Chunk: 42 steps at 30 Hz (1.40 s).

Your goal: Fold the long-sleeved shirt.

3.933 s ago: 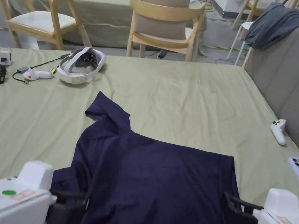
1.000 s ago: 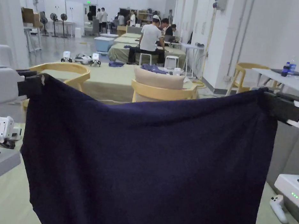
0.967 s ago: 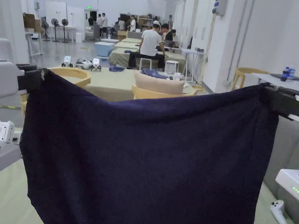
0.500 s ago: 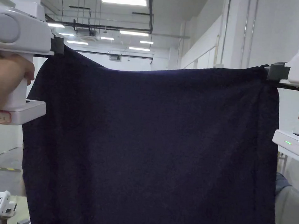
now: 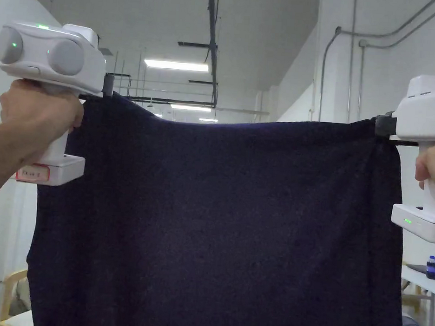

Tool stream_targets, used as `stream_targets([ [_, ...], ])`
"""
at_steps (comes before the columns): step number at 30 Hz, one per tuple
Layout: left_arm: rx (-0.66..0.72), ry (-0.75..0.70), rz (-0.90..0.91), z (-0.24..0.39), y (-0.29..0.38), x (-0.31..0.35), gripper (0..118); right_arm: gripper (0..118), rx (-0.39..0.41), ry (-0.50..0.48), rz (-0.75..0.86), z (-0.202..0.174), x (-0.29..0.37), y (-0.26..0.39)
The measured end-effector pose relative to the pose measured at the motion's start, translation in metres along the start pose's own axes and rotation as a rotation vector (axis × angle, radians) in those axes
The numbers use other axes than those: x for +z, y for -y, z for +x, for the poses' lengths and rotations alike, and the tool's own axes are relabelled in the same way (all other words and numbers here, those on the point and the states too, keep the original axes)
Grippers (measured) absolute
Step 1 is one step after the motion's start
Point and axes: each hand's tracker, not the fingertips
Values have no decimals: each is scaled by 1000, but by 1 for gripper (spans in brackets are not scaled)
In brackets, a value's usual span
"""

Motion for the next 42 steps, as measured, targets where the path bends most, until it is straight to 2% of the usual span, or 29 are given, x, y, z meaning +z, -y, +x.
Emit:
stream_targets([
  [2, -9, -19, 10, 2, -8, -17, 6, 7, 6, 9, 5, -4, -21, -1],
  [6, -17, -46, 48, -3, -18, -36, 6, 7, -35, 6, 38, -8, -51, -6],
  [11, -5, -38, 48, -13, -11, -40, 6, 7, -58, -6, 97, -12, -56, -2],
  [15, -59, -16, -36, -10, 36, -35, 6, 7, -30, -42, 40, -12, -53, 36],
  [19, -22, 58, -105, -12, 105, -13, 6, 7, -12, -69, -74, -4, -34, 108],
  [25, -41, 177, -250, -17, 213, 42, 6, 7, 30, -108, -248, 15, 20, 227],
  [27, 8, 202, -306, -22, 248, 58, 6, 7, -16, -105, -296, 22, 40, 263],
  [30, -32, 238, -399, -24, 301, 96, 6, 7, -10, -115, -349, 25, 67, 298],
  [33, -27, 273, -474, -26, 345, 144, 6, 7, -5, -124, -455, 30, 120, 347],
  [38, 37, 317, -555, -35, 407, 241, 6, 7, -51, -157, -534, 46, 210, 408],
  [42, 38, 378, -653, -48, 442, 326, 6, 7, -21, -186, -583, 58, 292, 442],
])
